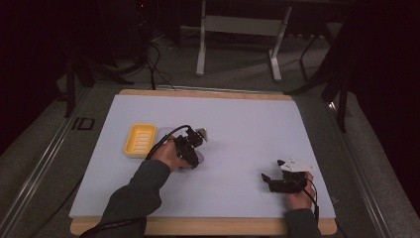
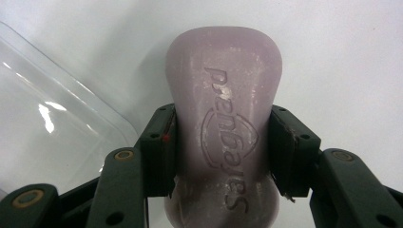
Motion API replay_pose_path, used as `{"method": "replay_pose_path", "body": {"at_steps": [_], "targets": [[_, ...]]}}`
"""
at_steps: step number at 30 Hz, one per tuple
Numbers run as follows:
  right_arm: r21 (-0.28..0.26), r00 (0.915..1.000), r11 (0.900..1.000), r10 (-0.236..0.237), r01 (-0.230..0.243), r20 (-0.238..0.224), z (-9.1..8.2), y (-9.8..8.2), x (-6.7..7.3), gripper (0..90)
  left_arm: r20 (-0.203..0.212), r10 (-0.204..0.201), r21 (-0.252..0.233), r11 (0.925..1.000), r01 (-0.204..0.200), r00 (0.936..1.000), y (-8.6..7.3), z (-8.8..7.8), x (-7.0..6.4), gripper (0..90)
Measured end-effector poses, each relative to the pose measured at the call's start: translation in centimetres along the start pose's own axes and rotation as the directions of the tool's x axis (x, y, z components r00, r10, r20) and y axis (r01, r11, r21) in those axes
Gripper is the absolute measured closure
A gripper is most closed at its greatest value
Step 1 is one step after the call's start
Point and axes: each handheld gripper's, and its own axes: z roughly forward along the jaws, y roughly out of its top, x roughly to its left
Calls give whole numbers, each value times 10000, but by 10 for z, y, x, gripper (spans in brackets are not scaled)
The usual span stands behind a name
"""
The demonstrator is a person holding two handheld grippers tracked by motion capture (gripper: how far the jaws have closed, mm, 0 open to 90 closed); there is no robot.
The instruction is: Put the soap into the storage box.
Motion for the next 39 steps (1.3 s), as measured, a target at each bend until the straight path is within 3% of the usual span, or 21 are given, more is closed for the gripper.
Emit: {"method": "replay_pose_path", "body": {"at_steps": [39], "targets": [[18,10000,10000,-50,50,15,0,0,0,158,57,-526,-418,9977,528,9986,-8,-13,13,498]]}}
